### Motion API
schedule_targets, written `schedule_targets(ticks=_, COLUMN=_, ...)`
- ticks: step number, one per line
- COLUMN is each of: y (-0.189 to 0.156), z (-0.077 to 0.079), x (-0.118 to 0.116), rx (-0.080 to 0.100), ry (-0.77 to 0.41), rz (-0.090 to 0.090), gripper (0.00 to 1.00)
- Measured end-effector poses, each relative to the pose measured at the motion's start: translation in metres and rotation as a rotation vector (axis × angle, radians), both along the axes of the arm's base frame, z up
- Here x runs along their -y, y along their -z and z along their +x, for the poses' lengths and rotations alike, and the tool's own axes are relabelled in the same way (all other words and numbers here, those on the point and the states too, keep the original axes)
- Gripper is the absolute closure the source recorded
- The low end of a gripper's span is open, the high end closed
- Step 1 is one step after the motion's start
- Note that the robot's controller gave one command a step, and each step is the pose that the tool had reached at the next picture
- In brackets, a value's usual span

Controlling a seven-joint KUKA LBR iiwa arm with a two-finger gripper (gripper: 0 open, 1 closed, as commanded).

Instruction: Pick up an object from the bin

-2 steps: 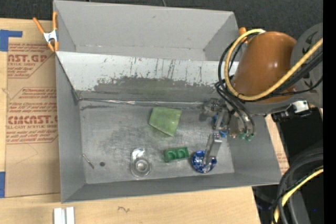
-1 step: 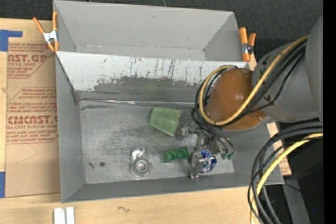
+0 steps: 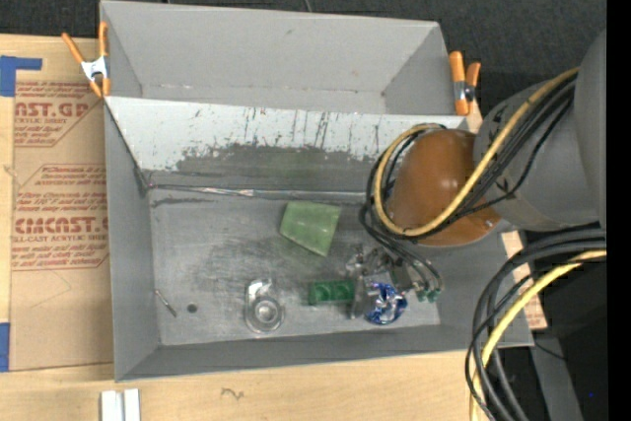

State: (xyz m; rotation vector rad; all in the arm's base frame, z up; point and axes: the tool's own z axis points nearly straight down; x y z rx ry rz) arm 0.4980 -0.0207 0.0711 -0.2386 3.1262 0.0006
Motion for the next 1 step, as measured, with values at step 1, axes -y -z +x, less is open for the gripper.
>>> schedule_targets(ticks=1, y=-0.1453, z=0.0198, x=0.0008, rx=0.004, ry=-0.201, rz=-0.002, gripper=1.0)
